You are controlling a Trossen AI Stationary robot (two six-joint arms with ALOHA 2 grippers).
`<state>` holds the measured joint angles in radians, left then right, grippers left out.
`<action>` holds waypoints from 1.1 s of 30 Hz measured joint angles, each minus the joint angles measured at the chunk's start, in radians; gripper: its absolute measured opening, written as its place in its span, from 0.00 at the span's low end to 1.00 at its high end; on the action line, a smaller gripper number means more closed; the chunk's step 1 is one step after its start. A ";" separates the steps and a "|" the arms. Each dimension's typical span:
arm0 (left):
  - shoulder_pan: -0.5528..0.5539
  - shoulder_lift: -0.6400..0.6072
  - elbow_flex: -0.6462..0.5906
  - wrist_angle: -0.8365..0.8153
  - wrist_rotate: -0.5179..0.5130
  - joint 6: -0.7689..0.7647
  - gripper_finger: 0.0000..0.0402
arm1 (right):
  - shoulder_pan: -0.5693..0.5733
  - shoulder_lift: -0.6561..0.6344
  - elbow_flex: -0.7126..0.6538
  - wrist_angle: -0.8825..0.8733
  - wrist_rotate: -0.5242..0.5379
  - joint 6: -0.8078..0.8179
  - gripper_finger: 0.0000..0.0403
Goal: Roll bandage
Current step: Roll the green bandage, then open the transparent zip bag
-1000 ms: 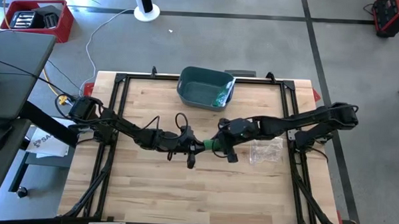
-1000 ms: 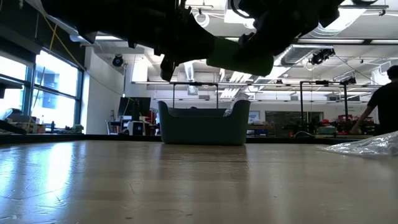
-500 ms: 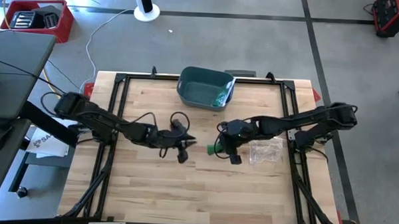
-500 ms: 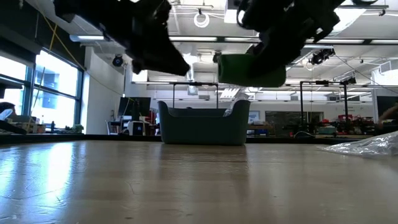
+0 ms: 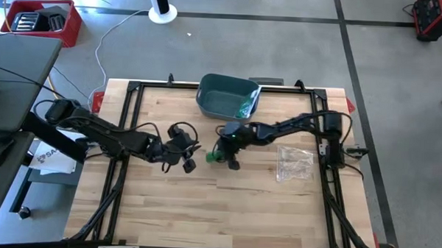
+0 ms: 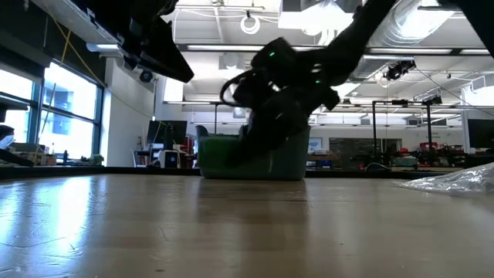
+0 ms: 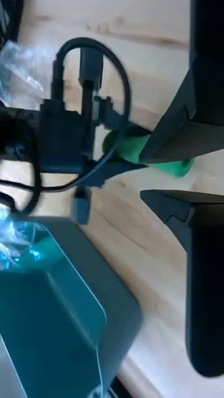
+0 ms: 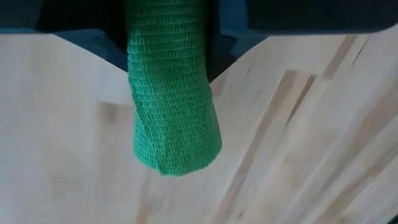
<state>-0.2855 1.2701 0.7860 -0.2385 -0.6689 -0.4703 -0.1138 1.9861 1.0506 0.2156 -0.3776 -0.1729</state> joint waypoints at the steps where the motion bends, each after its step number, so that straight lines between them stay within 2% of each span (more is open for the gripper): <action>1: -0.002 0.001 0.000 -0.008 -0.010 -0.002 0.18 | -0.005 0.024 0.033 -0.038 -0.032 -0.020 0.29; 5: -0.004 0.001 -0.010 -0.011 -0.018 -0.044 0.18 | -0.017 0.099 0.152 -0.208 -0.103 -0.065 0.40; 10: -0.006 0.001 -0.021 -0.012 -0.018 -0.110 0.18 | -0.034 0.096 0.274 -0.421 -0.056 -0.091 0.52; 13: -0.009 0.001 -0.021 -0.006 -0.017 -0.128 0.18 | -0.046 0.061 0.317 -0.532 0.020 -0.079 0.54; 18: -0.028 0.001 -0.021 0.000 -0.018 -0.131 0.18 | -0.084 -0.063 0.311 -0.592 0.031 -0.048 0.54; 23: -0.048 0.001 -0.021 0.005 -0.031 -0.131 0.18 | -0.100 -0.237 0.228 -0.733 0.035 -0.050 0.54; 28: -0.070 0.001 -0.021 0.008 -0.037 -0.131 0.18 | -0.058 -0.445 -0.038 -0.772 0.030 -0.039 0.53; 33: -0.077 0.001 -0.021 0.015 -0.106 -0.086 0.18 | 0.015 -0.671 -0.280 -0.863 0.037 0.165 0.53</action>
<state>-0.3624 1.2713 0.7654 -0.2239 -0.7748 -0.5562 -0.0986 1.3149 0.7708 -0.6471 -0.3402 -0.0075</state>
